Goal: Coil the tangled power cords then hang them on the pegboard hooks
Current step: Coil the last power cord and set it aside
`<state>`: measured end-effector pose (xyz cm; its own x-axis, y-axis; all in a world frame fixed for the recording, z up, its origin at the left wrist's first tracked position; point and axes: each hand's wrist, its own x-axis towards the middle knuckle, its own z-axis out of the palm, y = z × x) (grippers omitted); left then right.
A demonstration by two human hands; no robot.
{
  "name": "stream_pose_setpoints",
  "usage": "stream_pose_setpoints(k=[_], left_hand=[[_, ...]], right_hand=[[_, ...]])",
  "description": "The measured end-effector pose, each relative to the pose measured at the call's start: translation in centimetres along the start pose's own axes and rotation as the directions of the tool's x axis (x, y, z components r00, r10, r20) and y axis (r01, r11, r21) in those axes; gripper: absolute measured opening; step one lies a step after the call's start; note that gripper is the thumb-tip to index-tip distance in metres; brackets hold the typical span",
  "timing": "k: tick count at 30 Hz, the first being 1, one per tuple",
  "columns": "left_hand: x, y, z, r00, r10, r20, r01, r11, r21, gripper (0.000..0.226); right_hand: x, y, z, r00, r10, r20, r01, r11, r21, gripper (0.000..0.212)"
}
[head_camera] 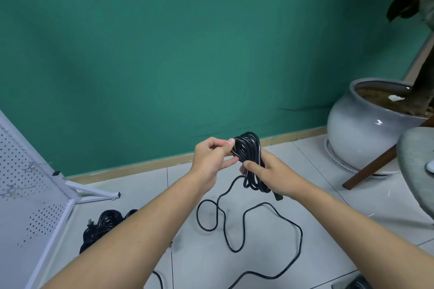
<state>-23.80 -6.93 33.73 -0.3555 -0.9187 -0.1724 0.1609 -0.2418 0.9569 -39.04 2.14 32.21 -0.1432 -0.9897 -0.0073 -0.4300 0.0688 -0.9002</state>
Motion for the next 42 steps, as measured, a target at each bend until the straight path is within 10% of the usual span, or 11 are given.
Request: stream_pose_setpoints(k=[8,16,29,35,42], left_hand=[[0.1,-1.3,-1.3,0.974,-0.092,0.205,0.027,0.954,0.298,0.027],[0.7,-5.4,-3.6,0.826,-0.258,0.501,-0.34,0.481,0.808,0.031],[-0.2,-6.0,-2.4,0.761,-0.339,0.553,-0.255,0.627,0.736,0.027],[0.2,-5.3,-3.0,0.817,-0.291,0.497,-0.248,0.601,0.76,0.011],[1.6,-1.7,-4.7,0.773,0.175,0.609,-0.634,0.234,0.737,0.011]], right_hand=[[0.0,-0.6,-0.4,0.994,0.055,-0.098,-0.041,0.99,0.137,0.013],[-0.1,-1.2,-1.2,0.988,0.053,-0.147,-0.011,0.962,0.274,0.018],[-0.1,-1.5,-2.0,0.967,-0.003,-0.253,0.058,0.976,0.21,0.022],[0.1,-0.7,-2.6,0.963,0.052,-0.263,-0.016,0.99,0.139,0.019],[0.5,0.1,-2.7,0.972,0.117,-0.205,-0.111,0.993,0.044,0.017]])
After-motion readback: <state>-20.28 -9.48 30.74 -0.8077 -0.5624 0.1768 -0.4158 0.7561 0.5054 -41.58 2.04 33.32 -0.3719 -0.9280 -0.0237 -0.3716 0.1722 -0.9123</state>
